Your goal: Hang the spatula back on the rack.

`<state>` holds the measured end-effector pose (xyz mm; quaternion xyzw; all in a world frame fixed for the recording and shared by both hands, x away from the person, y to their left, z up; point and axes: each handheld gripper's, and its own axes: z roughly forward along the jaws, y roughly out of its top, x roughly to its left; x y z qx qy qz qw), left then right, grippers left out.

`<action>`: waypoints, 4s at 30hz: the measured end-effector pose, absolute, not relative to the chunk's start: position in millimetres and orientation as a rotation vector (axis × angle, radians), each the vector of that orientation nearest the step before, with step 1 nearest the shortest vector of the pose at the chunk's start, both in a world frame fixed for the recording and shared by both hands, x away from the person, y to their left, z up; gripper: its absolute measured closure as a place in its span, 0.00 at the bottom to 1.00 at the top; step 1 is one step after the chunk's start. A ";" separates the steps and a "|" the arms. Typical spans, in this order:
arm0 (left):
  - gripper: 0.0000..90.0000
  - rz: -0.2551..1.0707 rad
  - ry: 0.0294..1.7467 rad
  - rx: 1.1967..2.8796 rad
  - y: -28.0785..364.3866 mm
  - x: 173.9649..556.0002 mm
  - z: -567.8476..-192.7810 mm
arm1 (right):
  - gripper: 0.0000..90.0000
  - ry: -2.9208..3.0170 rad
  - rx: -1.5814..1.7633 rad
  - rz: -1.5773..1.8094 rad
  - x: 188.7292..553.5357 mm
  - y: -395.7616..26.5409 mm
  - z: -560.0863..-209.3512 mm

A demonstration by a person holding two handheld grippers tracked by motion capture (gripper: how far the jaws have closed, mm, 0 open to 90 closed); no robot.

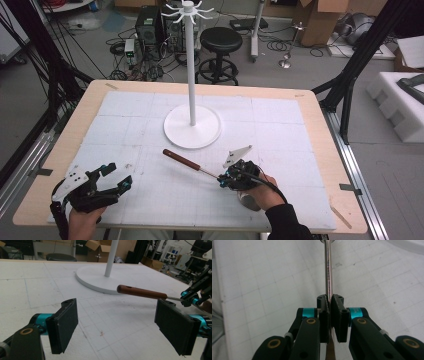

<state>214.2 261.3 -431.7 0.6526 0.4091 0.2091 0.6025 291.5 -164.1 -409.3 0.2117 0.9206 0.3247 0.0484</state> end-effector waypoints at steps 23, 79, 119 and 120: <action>0.31 0.169 0.788 1.490 191.0 245.0 -374.4 | 0.94 2.589 0.588 1.462 262.8 -161.9 -379.2; 0.81 0.058 0.592 1.430 147.5 244.5 -296.6 | 0.93 2.560 0.392 1.676 247.8 -132.8 -357.2; 0.49 0.090 0.474 1.479 138.3 241.8 -285.5 | 0.94 2.475 0.355 1.969 251.6 -126.0 -352.6; 0.48 0.093 0.478 1.475 138.4 242.7 -285.7 | 0.94 2.461 0.367 1.965 250.9 -125.6 -352.5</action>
